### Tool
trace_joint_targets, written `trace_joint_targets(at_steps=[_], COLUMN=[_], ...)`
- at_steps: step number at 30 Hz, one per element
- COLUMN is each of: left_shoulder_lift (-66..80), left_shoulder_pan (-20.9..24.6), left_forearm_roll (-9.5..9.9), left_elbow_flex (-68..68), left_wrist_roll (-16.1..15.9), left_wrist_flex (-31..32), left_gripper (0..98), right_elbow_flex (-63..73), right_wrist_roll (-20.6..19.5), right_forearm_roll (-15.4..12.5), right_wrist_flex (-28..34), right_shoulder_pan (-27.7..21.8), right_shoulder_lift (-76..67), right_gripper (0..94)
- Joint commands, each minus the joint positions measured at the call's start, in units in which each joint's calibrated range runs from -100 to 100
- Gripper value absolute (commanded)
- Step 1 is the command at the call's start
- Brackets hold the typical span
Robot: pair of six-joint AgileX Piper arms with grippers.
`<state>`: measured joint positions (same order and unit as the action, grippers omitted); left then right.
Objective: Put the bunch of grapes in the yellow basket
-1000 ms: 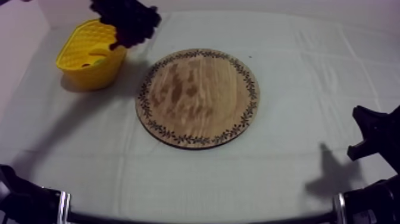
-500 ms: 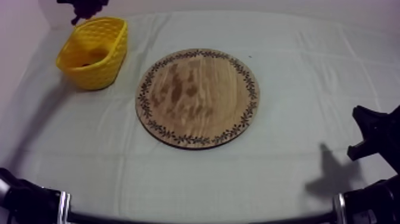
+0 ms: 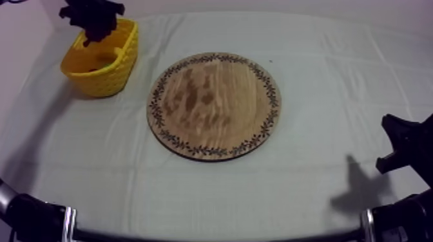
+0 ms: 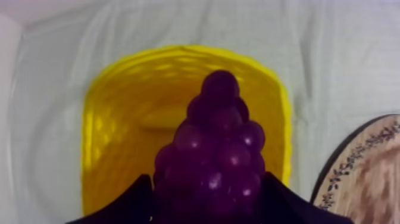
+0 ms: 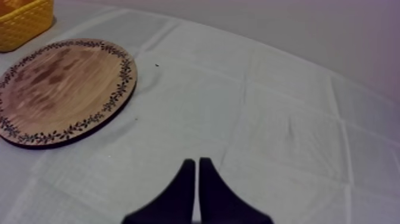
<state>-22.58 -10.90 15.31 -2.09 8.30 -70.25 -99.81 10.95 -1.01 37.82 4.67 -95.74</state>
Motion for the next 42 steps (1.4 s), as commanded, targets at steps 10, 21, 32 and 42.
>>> trace_joint_targets(at_steps=[10,21,32,42], left_shoulder_lift=[-7.03,-8.09,-6.44,-3.13], left_shoulder_pan=[1.05,2.01,2.3,2.62], left_forearm_roll=[1.17,1.22,1.14,0.93], left_elbow_flex=[-1.12,-2.73,-1.89,-1.19], left_wrist_roll=[0.99,0.85,2.07,3.42], left_wrist_flex=[0.66,0.68,-0.21,2.78], left_gripper=[45.3,51.0,92.0,78.7], right_elbow_flex=[0.03,0.03,0.03,0.03], right_wrist_roll=[0.01,0.01,0.01,0.01], right_forearm_roll=[0.01,0.01,0.01,0.01], right_wrist_flex=[0.0,0.0,0.0,0.0], right_shoulder_pan=[0.0,0.0,0.0,0.0], right_shoulder_lift=[-0.01,-0.01,-0.01,-0.01], right_gripper=[0.4,0.4,0.4,0.4])
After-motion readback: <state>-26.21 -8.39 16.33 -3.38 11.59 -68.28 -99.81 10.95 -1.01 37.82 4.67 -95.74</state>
